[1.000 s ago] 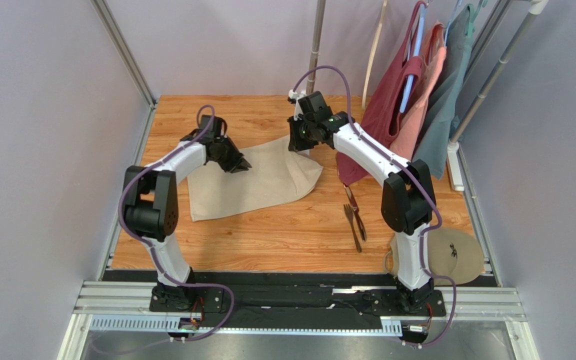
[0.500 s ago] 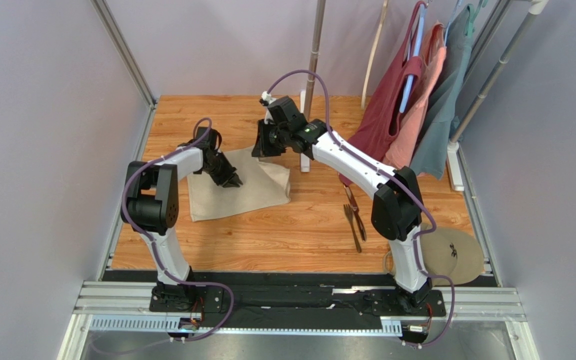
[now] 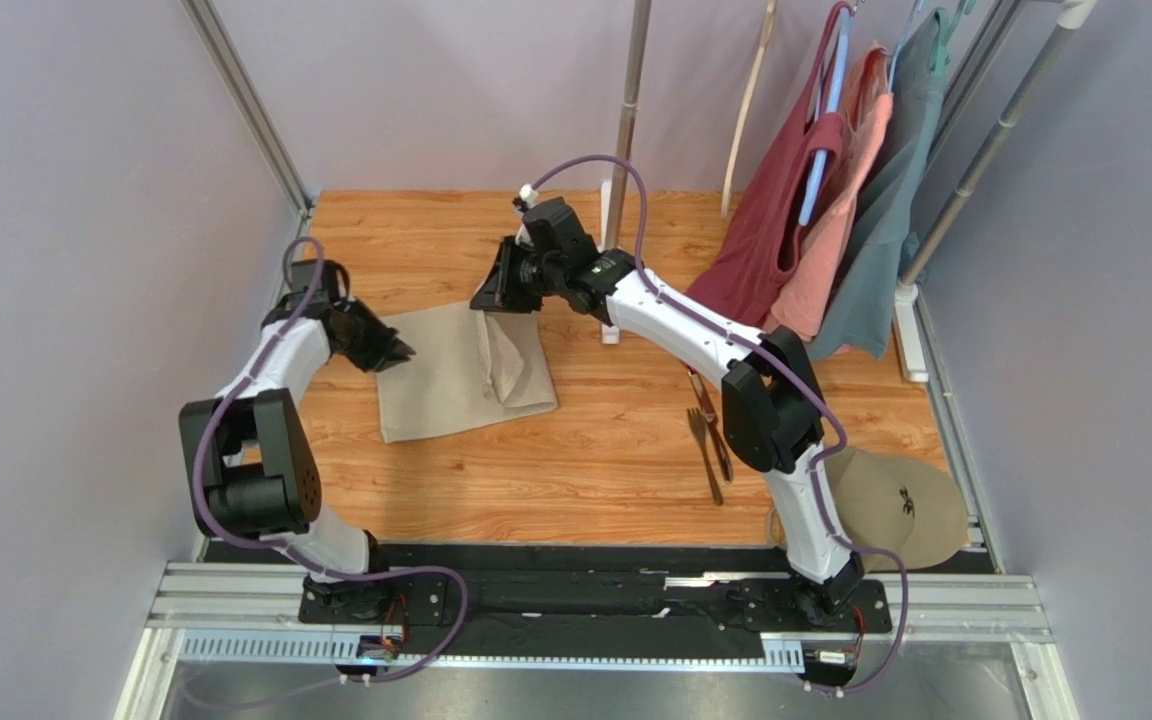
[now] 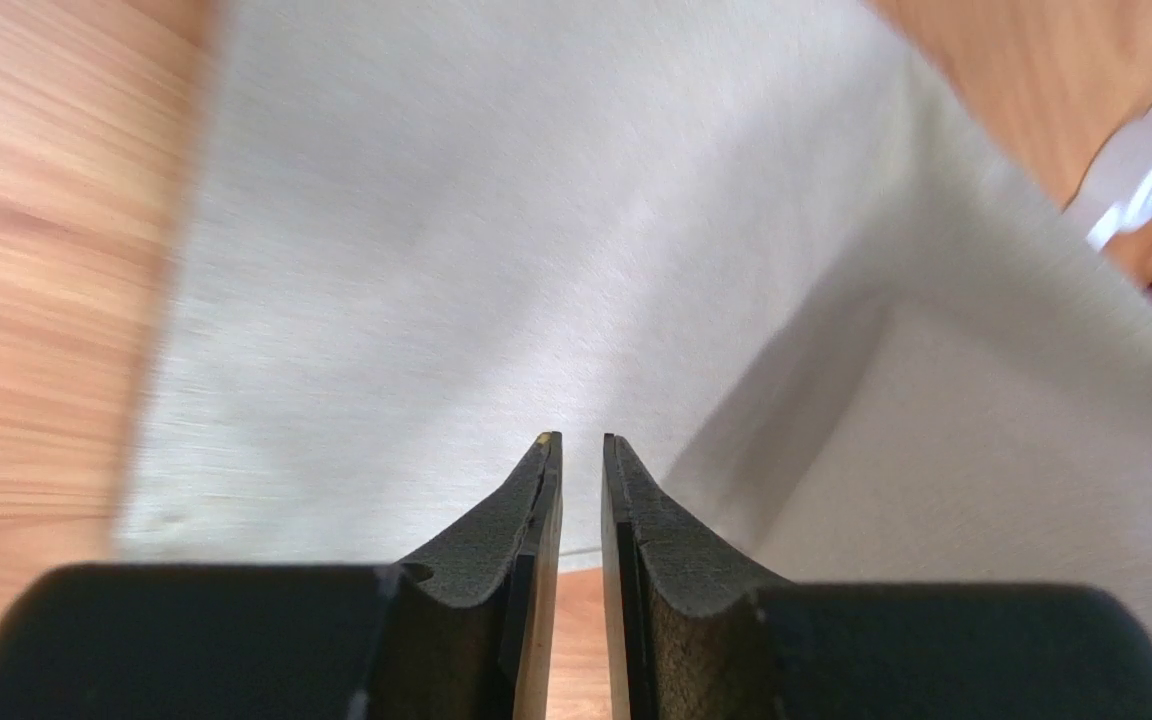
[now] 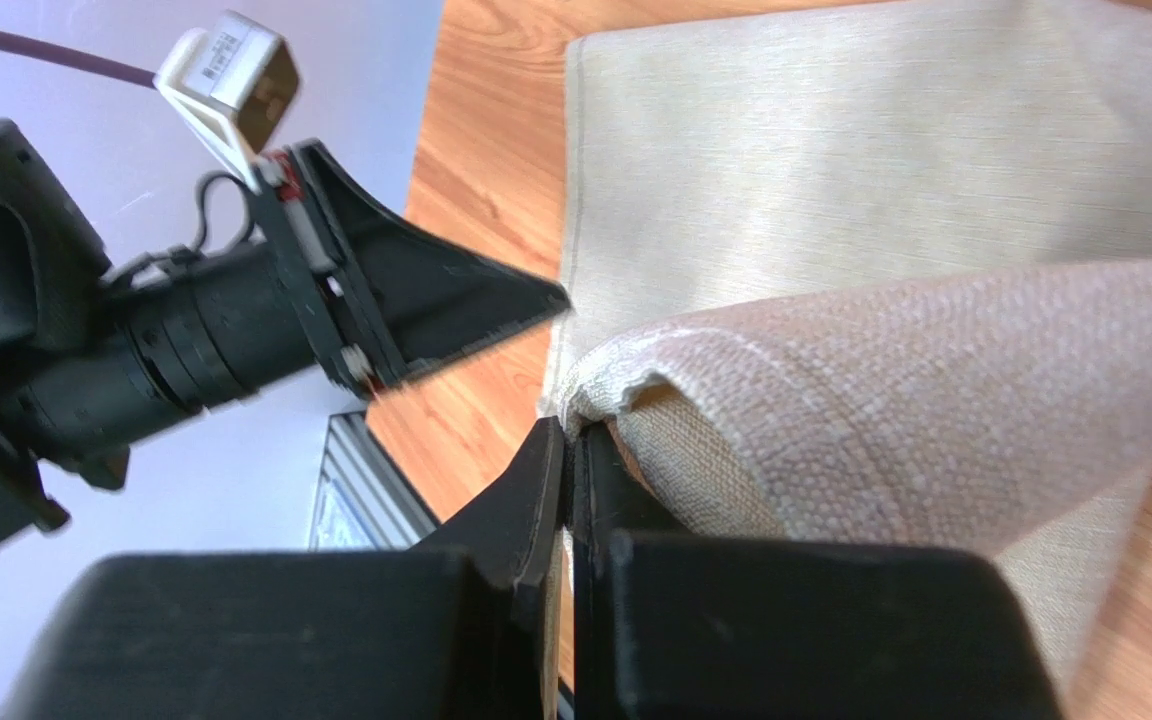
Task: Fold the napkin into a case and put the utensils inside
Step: Fold the rectangle-folded napkin at the center of the board.
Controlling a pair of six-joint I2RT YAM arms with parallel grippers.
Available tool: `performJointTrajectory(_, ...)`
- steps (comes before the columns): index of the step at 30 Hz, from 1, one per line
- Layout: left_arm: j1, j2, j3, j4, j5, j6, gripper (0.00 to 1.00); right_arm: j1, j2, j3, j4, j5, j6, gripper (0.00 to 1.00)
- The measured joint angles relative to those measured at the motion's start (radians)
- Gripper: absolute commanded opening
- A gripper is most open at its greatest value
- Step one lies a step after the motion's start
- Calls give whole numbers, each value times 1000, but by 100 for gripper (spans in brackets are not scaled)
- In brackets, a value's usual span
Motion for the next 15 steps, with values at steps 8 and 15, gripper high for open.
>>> performJointTrajectory(8, 84, 150, 19, -31, 48, 51, 23, 47, 77, 69, 26, -55, 33, 0)
performJointTrajectory(15, 60, 235, 32, -41, 100, 47, 23, 70, 151, 131, 70, -109, 68, 0)
